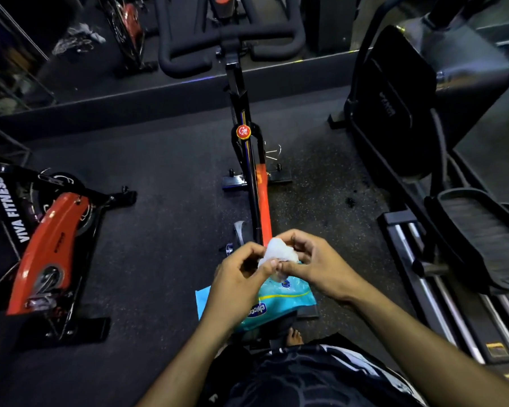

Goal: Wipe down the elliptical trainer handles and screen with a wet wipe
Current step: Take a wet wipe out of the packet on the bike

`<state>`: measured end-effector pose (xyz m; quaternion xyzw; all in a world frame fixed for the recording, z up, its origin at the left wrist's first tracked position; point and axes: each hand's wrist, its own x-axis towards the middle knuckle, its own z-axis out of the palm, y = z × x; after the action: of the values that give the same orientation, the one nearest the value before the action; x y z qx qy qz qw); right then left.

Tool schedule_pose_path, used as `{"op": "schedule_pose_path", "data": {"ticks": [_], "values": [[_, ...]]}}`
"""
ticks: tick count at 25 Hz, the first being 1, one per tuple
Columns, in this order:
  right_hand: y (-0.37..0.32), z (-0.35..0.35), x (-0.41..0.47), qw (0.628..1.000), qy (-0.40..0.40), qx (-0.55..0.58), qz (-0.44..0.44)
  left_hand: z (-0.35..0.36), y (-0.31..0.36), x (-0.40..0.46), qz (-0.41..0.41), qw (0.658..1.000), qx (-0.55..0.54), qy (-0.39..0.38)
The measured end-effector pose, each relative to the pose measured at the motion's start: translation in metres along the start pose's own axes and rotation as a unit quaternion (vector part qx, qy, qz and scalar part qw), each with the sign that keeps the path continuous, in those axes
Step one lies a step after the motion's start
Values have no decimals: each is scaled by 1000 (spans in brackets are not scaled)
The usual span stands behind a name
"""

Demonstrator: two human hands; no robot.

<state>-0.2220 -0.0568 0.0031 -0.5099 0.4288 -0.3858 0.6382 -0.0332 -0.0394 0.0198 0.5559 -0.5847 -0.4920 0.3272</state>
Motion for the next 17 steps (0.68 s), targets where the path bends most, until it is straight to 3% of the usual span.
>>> {"op": "schedule_pose_path", "data": {"ticks": [7,11,12,15,17], "values": [[-6,2,-29,998,56,30,-16,1,2,-6,-46,992,-108,-39],[-14,26,-60,964,97,245,-30,8,12,-27,-8,992,-91,-84],[-18,32,-68,959,116,256,-35,8,14,-32,16,993,-83,-84],[-27,40,-95,982,167,77,-34,11,22,-50,43,989,-103,-100],[-32,45,-120,988,151,-28,-25,17,26,-64,6,968,-160,-192]]}}
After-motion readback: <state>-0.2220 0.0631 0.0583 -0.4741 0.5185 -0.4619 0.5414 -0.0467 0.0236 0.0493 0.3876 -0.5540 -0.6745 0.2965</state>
